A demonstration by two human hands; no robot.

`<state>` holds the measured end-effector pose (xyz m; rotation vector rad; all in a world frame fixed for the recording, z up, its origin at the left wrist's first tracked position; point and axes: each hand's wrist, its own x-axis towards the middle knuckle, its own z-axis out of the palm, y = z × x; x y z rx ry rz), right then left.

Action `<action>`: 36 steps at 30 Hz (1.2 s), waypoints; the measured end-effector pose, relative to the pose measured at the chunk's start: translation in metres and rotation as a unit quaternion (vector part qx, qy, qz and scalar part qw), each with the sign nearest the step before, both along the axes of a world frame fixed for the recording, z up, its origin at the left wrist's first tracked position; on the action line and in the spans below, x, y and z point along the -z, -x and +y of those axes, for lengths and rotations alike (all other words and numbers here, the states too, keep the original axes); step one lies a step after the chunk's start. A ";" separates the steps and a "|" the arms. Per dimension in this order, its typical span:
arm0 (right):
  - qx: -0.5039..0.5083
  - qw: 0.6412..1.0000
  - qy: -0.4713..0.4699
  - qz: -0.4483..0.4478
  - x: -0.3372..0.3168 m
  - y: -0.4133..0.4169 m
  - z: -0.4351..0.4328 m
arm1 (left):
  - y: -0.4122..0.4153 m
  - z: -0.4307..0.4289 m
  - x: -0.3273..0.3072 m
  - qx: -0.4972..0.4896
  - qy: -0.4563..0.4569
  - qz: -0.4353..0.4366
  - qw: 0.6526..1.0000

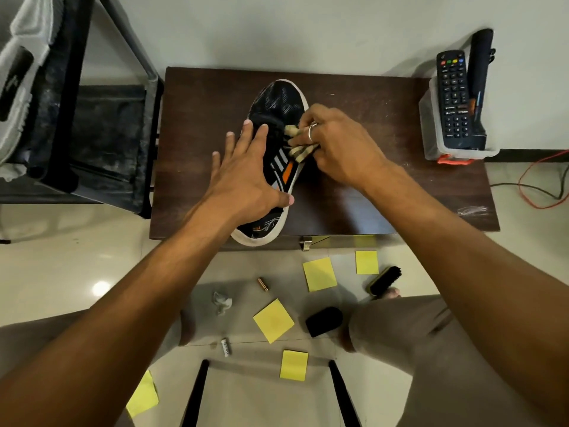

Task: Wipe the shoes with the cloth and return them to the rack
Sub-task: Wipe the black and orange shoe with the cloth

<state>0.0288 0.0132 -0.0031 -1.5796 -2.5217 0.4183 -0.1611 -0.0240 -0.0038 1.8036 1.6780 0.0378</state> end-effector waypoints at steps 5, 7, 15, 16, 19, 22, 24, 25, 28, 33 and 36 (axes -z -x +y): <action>-0.091 0.995 0.045 0.023 -0.003 0.016 -0.017 | 0.000 0.001 0.000 0.004 -0.003 0.003 1.000; -0.037 0.999 0.016 0.012 -0.003 0.010 -0.009 | -0.001 0.001 0.000 0.006 -0.004 0.006 1.000; 0.002 0.989 0.121 0.088 -0.003 0.019 -0.018 | 0.000 0.000 0.000 0.007 -0.002 0.007 1.000; -0.009 0.983 0.151 0.105 -0.004 0.020 -0.021 | 0.000 0.001 0.000 0.008 -0.001 0.009 1.000; 0.023 0.990 0.113 0.084 0.001 0.014 -0.014 | 0.000 0.002 0.001 0.012 -0.003 0.012 1.000; 0.117 0.991 0.022 0.065 0.003 0.009 -0.003 | 0.001 0.001 0.000 0.015 -0.006 0.009 1.000; 0.135 0.989 0.003 0.054 0.006 0.012 -0.001 | 0.002 0.001 0.000 0.016 -0.004 0.005 1.000; 0.130 0.990 0.011 0.051 0.007 0.015 -0.002 | 0.003 0.001 -0.001 0.017 -0.002 0.004 1.000; 0.069 0.986 0.123 0.086 0.002 0.023 -0.014 | 0.007 0.001 -0.001 0.029 0.012 0.003 1.000; 0.043 0.987 0.126 0.085 -0.001 0.016 -0.016 | 0.012 0.005 -0.006 0.071 0.024 0.050 0.996; 0.128 0.989 0.027 0.065 0.000 0.001 -0.003 | 0.015 0.007 -0.011 0.092 0.013 0.097 0.991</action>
